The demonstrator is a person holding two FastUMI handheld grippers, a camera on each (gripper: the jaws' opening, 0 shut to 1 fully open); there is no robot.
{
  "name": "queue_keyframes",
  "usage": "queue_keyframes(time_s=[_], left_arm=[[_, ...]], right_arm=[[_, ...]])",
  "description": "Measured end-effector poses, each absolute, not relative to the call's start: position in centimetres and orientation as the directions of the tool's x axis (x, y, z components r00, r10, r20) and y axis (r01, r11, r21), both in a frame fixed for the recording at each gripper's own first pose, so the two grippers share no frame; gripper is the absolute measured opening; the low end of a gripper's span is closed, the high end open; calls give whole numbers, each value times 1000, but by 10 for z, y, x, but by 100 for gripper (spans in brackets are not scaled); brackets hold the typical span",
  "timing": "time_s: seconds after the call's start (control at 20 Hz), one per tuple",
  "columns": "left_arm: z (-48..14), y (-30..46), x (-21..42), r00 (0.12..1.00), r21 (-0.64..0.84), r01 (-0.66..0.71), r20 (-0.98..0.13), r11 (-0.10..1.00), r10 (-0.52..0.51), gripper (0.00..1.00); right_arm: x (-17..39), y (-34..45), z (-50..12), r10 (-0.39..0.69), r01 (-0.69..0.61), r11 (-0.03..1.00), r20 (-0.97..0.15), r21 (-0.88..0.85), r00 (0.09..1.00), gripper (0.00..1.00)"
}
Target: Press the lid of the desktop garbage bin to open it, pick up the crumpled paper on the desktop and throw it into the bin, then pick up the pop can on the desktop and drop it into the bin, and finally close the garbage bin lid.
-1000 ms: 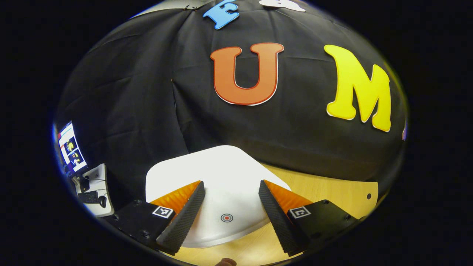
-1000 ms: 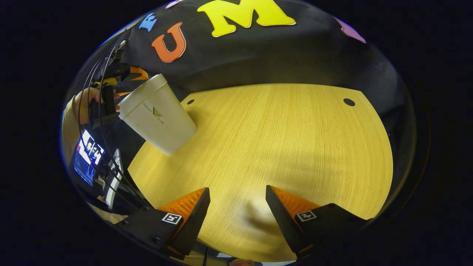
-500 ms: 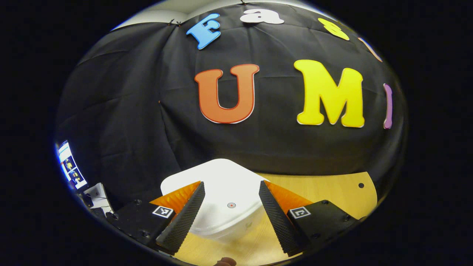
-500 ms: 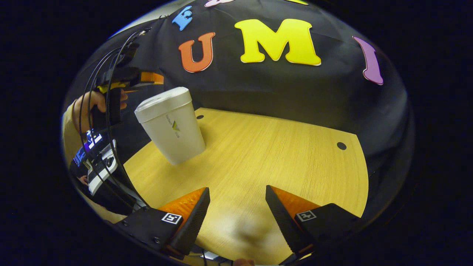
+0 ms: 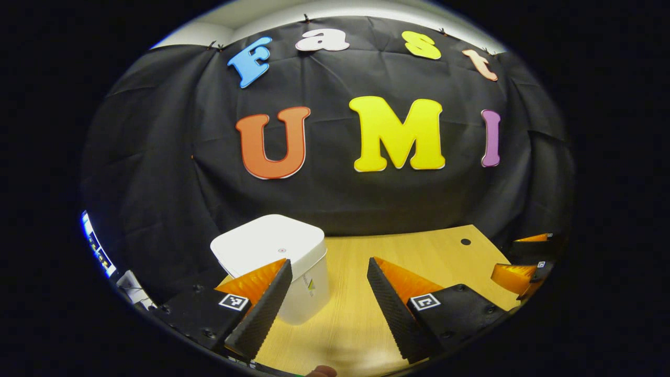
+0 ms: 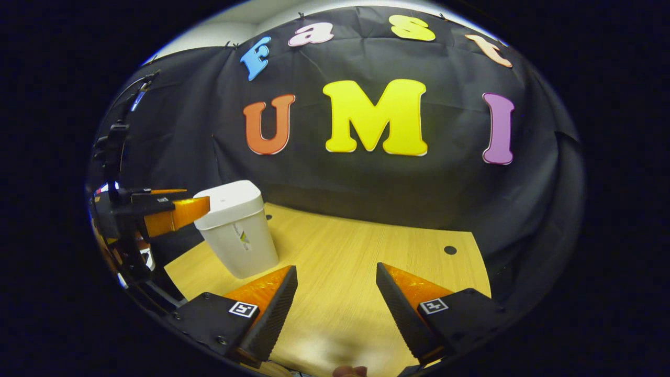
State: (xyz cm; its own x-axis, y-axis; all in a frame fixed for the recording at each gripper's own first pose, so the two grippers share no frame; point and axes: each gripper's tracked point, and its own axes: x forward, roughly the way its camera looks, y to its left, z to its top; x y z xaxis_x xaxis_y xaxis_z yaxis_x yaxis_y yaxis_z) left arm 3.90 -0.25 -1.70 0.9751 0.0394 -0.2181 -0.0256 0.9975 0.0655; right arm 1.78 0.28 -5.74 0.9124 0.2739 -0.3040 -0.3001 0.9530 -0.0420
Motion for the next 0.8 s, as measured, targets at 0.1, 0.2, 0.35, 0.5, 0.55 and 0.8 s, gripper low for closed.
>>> queue_keyframes(time_s=[0.1, 0.2, 0.35, 0.5, 0.55, 0.8], left_arm=[[-13, -10, 39, 979, 82, 4, -204, 997, 13, 95], [-13, -17, 36, 979, 77, 35, -204, 996, -19, 96], [-15, -26, 33, 980, 49, 72, -191, 996, -61, 95], [-12, -33, 27, 979, 47, 119, -171, 992, -110, 95], [-9, -29, 27, 982, 60, 118, -156, 991, -108, 95], [-2, -23, 26, 988, 59, 116, -113, 991, -109, 95]], right_arm=[[10, 10, -39, 276, -295, 954, -241, -46, 931, 96], [1, 24, -32, 303, -318, 947, -200, -44, 932, 96], [-6, 31, -30, 302, -324, 940, -187, -104, 935, 95], [-4, 35, -29, 275, -300, 944, -174, -135, 946, 95], [-4, 39, -29, 277, -300, 946, -172, -125, 945, 96], [-9, 60, -32, 309, -330, 938, -173, -107, 935, 96]])
